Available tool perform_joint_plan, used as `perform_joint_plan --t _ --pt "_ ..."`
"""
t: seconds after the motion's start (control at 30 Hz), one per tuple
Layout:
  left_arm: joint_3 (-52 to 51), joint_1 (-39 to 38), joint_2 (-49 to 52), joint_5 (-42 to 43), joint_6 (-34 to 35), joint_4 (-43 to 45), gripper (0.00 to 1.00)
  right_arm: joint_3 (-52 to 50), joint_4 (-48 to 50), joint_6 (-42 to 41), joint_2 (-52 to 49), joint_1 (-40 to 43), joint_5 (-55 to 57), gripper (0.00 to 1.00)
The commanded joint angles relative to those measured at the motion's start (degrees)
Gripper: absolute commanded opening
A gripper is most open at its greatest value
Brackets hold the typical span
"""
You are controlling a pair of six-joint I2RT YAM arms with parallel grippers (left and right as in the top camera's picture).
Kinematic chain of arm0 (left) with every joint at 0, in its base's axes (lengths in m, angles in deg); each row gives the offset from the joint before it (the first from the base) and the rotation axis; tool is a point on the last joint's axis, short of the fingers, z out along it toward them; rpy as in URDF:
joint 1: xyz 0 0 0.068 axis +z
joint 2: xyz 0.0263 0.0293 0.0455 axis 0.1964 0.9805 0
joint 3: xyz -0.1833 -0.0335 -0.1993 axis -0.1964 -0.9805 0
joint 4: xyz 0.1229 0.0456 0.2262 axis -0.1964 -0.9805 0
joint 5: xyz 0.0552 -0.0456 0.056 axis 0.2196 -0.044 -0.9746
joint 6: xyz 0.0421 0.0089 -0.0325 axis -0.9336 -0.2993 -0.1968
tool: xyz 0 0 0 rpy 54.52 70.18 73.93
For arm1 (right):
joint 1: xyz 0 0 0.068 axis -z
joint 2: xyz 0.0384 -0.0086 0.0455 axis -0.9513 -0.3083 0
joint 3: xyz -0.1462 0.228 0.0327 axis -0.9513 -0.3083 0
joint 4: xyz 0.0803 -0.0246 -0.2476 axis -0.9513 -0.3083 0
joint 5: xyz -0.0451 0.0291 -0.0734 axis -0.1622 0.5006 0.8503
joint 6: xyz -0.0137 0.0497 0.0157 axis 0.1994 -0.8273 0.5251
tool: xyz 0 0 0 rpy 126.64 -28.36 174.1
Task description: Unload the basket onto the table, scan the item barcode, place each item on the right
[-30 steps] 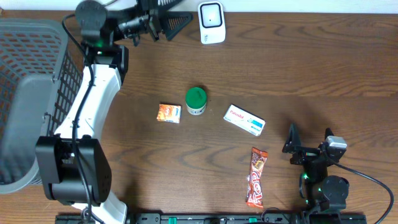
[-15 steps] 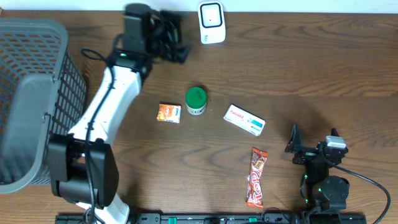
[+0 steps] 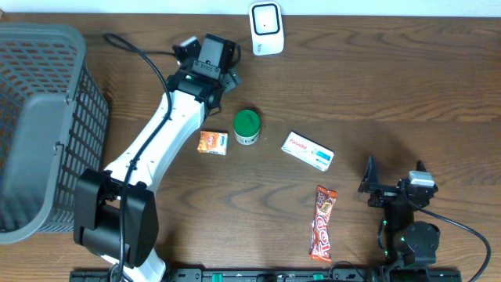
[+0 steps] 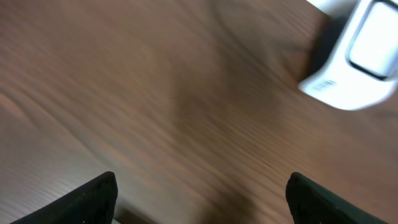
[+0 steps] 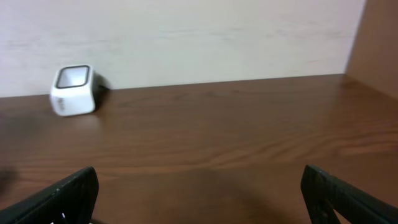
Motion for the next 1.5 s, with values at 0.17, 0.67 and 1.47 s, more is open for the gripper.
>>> perform_joint_plan --t 0.17,0.67,1.47 --pt "0.4 2.0 -4.0 -11.9 -47.7 0.1 0.87 -0.1 -1.0 -11.7 -0.1 -0.7 -9.6 0.99" --pt "0.4 11.9 -25.9 9.3 -37.8 1.6 0.87 3.6 -9.5 -24.9 -0.9 -0.7 -18.8 0.99" --pt "-13.9 27.2 -52.1 9.6 -24.4 -0.6 0.87 16.8 -24.8 -36.3 -11.0 -0.7 -32.2 0.99"
